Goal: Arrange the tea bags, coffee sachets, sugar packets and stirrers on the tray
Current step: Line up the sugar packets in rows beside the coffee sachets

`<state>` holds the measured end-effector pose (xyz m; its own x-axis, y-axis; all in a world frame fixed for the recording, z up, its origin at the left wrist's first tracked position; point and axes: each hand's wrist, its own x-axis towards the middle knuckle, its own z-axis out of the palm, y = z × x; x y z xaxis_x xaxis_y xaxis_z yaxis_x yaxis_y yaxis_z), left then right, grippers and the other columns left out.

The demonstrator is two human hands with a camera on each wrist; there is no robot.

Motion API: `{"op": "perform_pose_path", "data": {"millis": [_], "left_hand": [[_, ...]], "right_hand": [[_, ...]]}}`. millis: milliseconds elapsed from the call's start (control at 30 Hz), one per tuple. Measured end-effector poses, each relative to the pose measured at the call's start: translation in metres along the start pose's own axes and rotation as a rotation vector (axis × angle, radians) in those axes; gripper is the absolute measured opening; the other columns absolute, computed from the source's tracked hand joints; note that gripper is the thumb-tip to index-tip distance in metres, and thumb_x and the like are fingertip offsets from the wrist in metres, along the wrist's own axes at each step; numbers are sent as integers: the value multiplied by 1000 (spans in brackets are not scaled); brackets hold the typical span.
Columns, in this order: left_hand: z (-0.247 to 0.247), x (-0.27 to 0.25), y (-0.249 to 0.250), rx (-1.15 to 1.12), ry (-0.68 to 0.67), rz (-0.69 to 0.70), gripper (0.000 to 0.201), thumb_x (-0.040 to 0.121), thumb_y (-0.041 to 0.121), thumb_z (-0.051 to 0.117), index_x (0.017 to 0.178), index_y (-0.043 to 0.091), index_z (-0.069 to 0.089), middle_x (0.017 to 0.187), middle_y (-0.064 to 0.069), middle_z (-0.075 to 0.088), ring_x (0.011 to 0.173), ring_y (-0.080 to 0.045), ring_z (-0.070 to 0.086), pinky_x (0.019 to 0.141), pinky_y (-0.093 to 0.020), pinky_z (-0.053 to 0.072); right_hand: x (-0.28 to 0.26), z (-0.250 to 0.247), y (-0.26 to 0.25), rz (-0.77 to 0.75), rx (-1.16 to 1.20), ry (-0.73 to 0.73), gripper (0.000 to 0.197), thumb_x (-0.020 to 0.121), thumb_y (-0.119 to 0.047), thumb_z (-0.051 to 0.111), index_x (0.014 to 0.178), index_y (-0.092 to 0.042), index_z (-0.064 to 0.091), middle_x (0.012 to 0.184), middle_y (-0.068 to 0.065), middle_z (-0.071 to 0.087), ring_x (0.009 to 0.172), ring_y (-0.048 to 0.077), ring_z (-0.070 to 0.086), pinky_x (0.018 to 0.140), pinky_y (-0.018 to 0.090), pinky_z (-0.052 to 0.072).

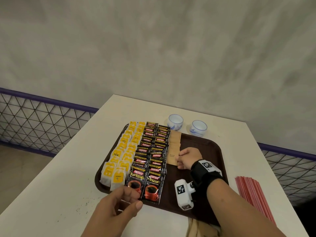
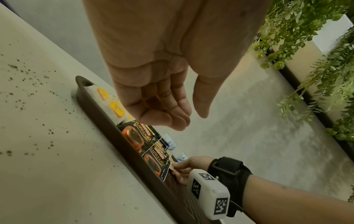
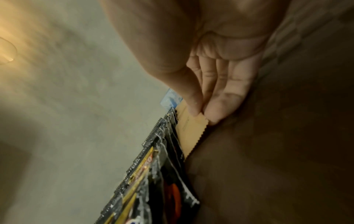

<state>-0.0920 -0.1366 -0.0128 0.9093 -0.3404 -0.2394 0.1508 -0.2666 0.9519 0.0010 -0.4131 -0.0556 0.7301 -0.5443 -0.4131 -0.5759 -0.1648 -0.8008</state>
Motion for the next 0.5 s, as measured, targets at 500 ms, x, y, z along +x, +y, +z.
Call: {"op": "perform_pose_path", "data": {"millis": [500], "left_hand": [[-1,-7,3,27,-9,1,95,18,87,63,84,19,67,73,-2,70,63,-12,66,59,-22,51]], "right_hand": [[4,5,5,4,-173,104,7,84,-12,67,79,-12,62,82,15,72,48,21,60,43,23,48]]}}
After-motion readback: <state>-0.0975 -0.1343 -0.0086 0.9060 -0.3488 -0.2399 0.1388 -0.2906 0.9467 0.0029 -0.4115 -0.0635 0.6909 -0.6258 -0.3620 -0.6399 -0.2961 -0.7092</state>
